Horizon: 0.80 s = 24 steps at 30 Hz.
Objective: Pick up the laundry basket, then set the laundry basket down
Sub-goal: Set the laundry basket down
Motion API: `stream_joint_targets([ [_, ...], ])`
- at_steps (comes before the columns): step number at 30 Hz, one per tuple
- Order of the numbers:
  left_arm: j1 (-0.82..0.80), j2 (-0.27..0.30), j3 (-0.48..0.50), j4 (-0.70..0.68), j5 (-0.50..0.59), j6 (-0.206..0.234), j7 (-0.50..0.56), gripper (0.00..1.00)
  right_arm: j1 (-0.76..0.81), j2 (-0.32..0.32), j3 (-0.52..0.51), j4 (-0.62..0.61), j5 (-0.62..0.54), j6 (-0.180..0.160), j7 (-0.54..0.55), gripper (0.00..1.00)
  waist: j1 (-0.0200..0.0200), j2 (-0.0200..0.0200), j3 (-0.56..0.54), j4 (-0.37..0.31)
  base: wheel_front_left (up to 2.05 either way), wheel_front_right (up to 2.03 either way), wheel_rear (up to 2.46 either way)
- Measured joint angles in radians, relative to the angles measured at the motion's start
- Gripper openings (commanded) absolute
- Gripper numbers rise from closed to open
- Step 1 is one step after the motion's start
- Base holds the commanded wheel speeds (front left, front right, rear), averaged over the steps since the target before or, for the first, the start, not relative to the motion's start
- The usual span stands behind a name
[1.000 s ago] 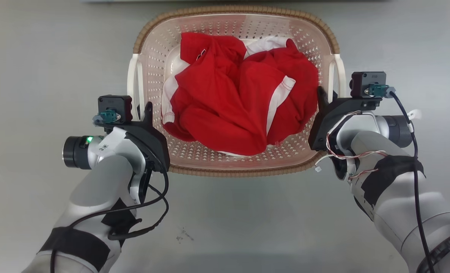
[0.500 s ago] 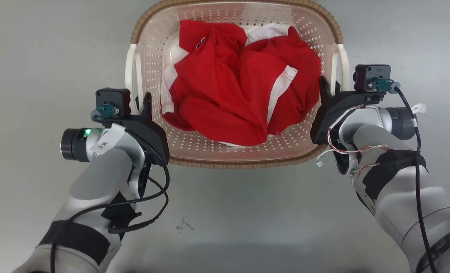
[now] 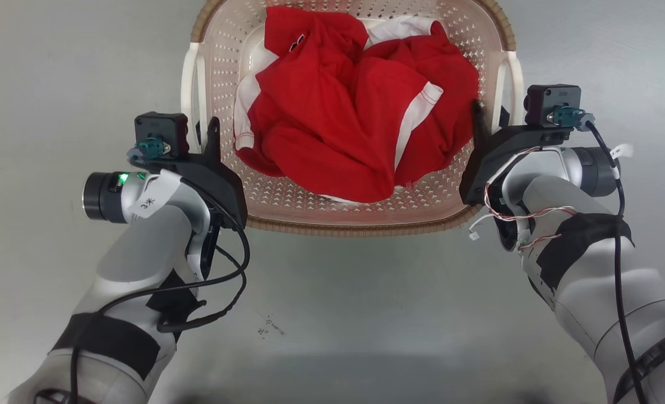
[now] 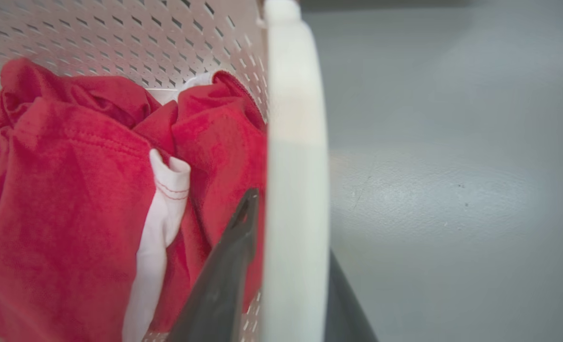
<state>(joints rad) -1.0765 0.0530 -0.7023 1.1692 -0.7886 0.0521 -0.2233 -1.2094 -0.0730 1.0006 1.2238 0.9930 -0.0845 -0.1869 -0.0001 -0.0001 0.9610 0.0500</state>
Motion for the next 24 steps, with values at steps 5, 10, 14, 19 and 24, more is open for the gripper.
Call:
stream_joint_targets([
  [5,-0.009,-0.002,0.000,0.008,0.007,0.000,-0.009,1.00,0.000,0.005,0.002,0.006,-0.001,0.001,-0.009,1.00,0.0000,0.0000,0.000,-0.001,0.00,0.00,0.00],
  [10,-0.011,-0.006,0.001,0.019,0.007,0.000,-0.016,1.00,0.001,0.005,0.002,0.012,-0.001,0.001,-0.017,1.00,0.0000,0.0000,-0.011,0.000,0.00,0.00,0.00],
  [14,-0.010,-0.003,0.004,0.027,0.007,0.000,-0.016,1.00,0.002,0.005,0.003,0.015,-0.001,0.001,-0.024,1.00,0.0000,0.0000,-0.028,0.000,0.00,0.00,0.00],
  [19,-0.007,-0.003,0.011,0.040,0.007,-0.001,-0.021,1.00,0.013,0.006,0.003,0.020,-0.001,0.001,-0.029,1.00,0.0000,0.0000,-0.060,-0.001,0.00,0.00,0.00],
  [24,0.002,-0.004,0.019,0.042,0.005,-0.010,-0.026,1.00,0.015,0.006,0.002,0.021,-0.002,0.007,-0.044,1.00,0.0000,0.0000,-0.105,-0.002,0.00,0.00,0.00],
])
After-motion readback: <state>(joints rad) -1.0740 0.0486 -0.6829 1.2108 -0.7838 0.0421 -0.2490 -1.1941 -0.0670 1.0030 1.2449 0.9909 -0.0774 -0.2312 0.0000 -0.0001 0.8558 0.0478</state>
